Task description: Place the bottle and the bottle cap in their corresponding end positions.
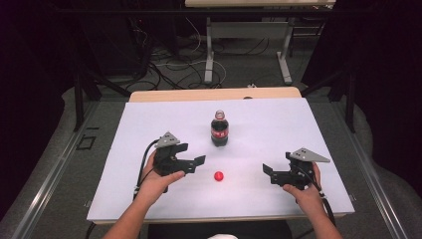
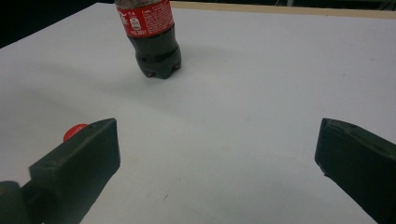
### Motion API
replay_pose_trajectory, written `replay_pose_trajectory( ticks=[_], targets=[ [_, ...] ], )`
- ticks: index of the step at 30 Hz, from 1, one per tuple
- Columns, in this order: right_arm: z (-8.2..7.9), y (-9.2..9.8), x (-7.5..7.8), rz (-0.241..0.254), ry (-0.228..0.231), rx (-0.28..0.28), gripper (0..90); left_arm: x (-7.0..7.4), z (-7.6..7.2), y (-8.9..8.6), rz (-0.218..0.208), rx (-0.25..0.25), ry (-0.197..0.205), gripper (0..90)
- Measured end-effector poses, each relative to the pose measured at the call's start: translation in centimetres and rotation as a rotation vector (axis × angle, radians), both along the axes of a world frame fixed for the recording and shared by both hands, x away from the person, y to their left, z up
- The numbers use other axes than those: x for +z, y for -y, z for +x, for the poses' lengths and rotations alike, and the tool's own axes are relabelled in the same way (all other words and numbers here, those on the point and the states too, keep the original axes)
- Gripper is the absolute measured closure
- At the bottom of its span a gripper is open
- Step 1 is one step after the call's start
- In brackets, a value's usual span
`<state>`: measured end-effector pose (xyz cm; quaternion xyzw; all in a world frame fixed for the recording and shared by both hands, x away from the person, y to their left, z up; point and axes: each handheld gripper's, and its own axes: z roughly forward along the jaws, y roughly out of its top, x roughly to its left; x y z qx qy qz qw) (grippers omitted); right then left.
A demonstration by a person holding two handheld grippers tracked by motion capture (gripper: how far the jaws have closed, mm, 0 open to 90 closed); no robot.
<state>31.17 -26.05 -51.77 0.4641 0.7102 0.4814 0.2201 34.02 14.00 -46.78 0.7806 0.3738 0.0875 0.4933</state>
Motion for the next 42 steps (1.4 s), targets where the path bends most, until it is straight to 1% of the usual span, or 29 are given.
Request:
replay_pose_trajectory(
  ticks=[2,3,4,6,7,8,9,13,16,17,18,19,21,22,24,25,26,27,28,30,31,33,34,36,37,38,39,41,42],
  targets=[
    [0.0,0.1,0.0,-0.006,-0.002,-0.002,0.0,0.3,-0.2,-1.0,0.001,0.024,0.004,11.3],
    [-0.1,0.1,0.1,-0.004,-0.005,0.000,0.0,0.3,-0.4,-1.5,-0.007,0.036,0.003,9.4],
    [-0.1,0.2,0.1,-0.008,-0.002,-0.001,0.0,0.4,-0.5,-2.1,0.003,0.044,0.010,7.9],
    [-0.1,0.3,0.1,-0.009,0.000,-0.005,0.0,0.3,-0.7,-3.0,0.002,0.095,0.010,5.7],
    [-0.1,0.3,0.1,-0.003,0.006,-0.012,0.0,0.3,-0.7,-3.5,0.011,0.113,0.011,4.0],
    [-0.1,0.4,0.1,0.002,0.005,-0.003,0.0,0.2,-0.8,-4.0,0.003,0.131,0.002,2.5],
    [0.0,0.5,0.1,0.004,0.010,-0.013,0.0,0.1,-0.9,-4.5,-0.001,0.148,0.002,1.1],
    [0.0,0.8,0.2,0.004,0.006,-0.015,0.0,-0.5,-1.0,-6.6,-0.011,0.210,-0.004,0.7],
    [0.0,1.1,0.2,-0.004,0.006,-0.024,0.0,-1.0,-1.2,-7.9,-0.023,0.252,-0.017,0.7],
    [0.1,1.2,0.2,0.004,0.005,-0.028,0.0,-1.2,-1.3,-8.3,-0.024,0.266,-0.020,0.7],
    [0.1,1.3,0.2,-0.001,0.002,-0.031,0.0,-1.4,-1.3,-8.6,-0.022,0.275,-0.023,0.7],
    [0.1,1.5,0.1,0.005,0.003,-0.027,0.0,-1.6,-1.4,-9.0,-0.020,0.282,-0.027,0.7],
    [0.2,1.6,0.1,0.002,0.007,-0.040,0.0,-2.0,-1.5,-9.7,-0.020,0.307,-0.022,0.7],
    [0.1,1.7,0.2,0.007,-0.006,-0.043,0.0,-2.3,-1.6,-10.0,-0.021,0.320,-0.022,0.7],
    [0.2,2.0,0.0,0.003,0.006,-0.048,0.0,-2.8,-1.7,-10.7,-0.035,0.348,-0.024,0.7],
    [0.2,2.1,0.0,-0.002,-0.001,-0.051,0.0,-3.1,-1.7,-11.0,-0.040,0.359,-0.028,0.7],
    [0.2,2.1,0.0,0.011,-0.004,-0.054,0.0,-3.4,-1.7,-11.2,-0.044,0.369,-0.028,0.7],
    [0.3,2.2,-0.1,0.007,0.007,-0.066,0.0,-3.7,-1.8,-11.4,-0.043,0.378,-0.029,0.7],
    [0.4,2.3,-0.2,0.005,-0.001,-0.060,0.0,-4.1,-1.7,-11.6,-0.039,0.389,-0.023,0.7],
    [0.4,2.5,-0.3,-0.001,-0.003,-0.073,0.0,-4.6,-1.7,-12.1,-0.027,0.402,-0.024,0.7],
    [0.5,2.5,-0.3,0.006,0.000,-0.077,0.0,-4.9,-1.7,-12.3,-0.024,0.409,-0.025,0.7],
    [0.4,2.6,-0.3,0.005,-0.020,-0.085,0.0,-5.3,-1.6,-12.6,-0.007,0.438,-0.029,0.7],
    [0.6,2.7,-0.4,0.009,-0.007,-0.083,0.0,-5.5,-1.6,-12.8,-0.001,0.442,-0.025,0.7],
    [0.6,2.8,-0.6,0.006,-0.016,-0.095,0.0,-5.8,-1.7,-13.2,0.019,0.450,-0.022,0.7],
    [0.7,2.9,-0.7,0.009,-0.013,-0.093,0.0,-5.9,-1.7,-13.4,0.026,0.455,-0.016,0.7],
    [0.8,3.0,-0.9,0.008,-0.008,-0.107,0.0,-6.0,-1.8,-13.5,0.030,0.458,-0.013,0.7],
    [0.8,3.2,-0.9,-0.002,-0.028,-0.104,0.0,-6.1,-1.8,-13.7,0.031,0.464,-0.006,0.7],
    [0.9,3.4,-1.1,0.005,-0.024,-0.108,0.0,-6.3,-1.8,-13.9,0.026,0.467,-0.004,0.8],
    [0.9,3.5,-1.1,-0.001,-0.034,-0.115,0.0,-6.4,-1.9,-14.0,0.026,0.464,-0.006,0.8]
  ],
)
